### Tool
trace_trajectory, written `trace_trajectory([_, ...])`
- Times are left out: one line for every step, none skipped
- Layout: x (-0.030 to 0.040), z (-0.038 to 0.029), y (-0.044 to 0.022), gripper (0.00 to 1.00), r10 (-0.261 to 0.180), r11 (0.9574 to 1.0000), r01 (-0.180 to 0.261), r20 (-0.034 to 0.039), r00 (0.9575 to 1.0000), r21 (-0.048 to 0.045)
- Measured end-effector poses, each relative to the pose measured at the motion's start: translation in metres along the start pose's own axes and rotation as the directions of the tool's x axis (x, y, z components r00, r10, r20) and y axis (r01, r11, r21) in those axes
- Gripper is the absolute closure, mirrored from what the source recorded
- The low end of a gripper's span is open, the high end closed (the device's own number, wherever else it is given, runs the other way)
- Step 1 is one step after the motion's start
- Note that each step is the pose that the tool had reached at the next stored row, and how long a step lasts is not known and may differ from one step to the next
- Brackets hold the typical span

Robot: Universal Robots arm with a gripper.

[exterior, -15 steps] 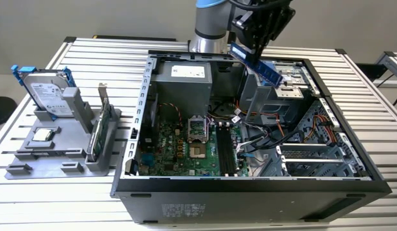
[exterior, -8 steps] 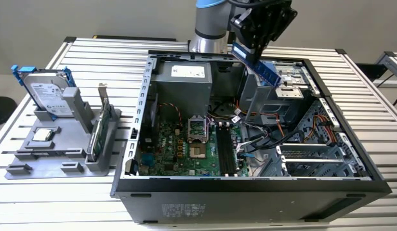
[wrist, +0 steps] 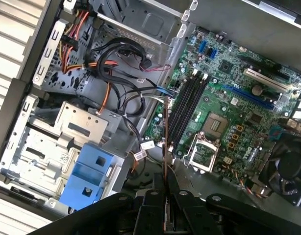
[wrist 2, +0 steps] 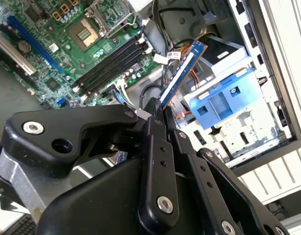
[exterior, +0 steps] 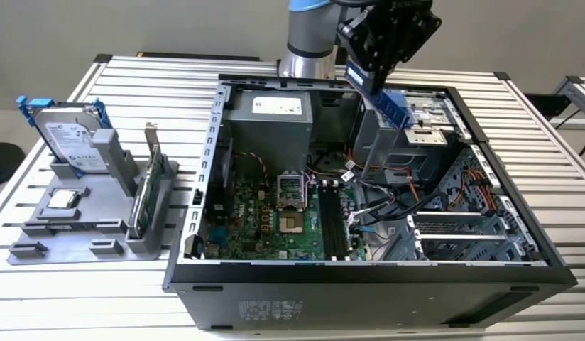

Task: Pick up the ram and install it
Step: 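Insert the ram into the slot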

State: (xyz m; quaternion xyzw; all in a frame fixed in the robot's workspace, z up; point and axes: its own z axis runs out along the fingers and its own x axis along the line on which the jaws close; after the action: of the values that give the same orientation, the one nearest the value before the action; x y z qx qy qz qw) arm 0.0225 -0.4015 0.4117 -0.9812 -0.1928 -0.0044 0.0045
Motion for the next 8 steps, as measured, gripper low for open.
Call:
trace_trajectory([0.0, 0.0, 0.0, 1.0, 0.01, 0.9999, -0.01, -0.0001, 0.9999, -0.0001])
trace_trajectory([0.0, 0.0, 0.0, 1.0, 0.021, 0.9998, -0.021, -0.0001, 0.9998, -0.0002])
trace_trajectory([0.0, 0.0, 0.0, 1.0, 0.031, 0.9995, -0.031, -0.0002, 0.9995, -0.0004])
trace_trajectory([0.0, 0.0, 0.0, 1.0, 0.041, 0.9992, -0.041, -0.0003, 0.9992, -0.0004])
trace_trajectory([0.0, 0.0, 0.0, 1.0, 0.05, 0.9987, -0.05, -0.0003, 0.9987, -0.0006])
trace_trajectory([0.0, 0.0, 0.0, 1.0, 0.061, 0.9981, -0.061, -0.0005, 0.9981, -0.0006])
trace_trajectory([0.0, 0.0, 0.0, 1.0, 0.072, 0.9974, -0.072, -0.0006, 0.9974, -0.0007])
trace_trajectory([0.0, 0.0, 0.0, 1.0, 0.082, 0.9966, -0.082, -0.0006, 0.9966, -0.0009])
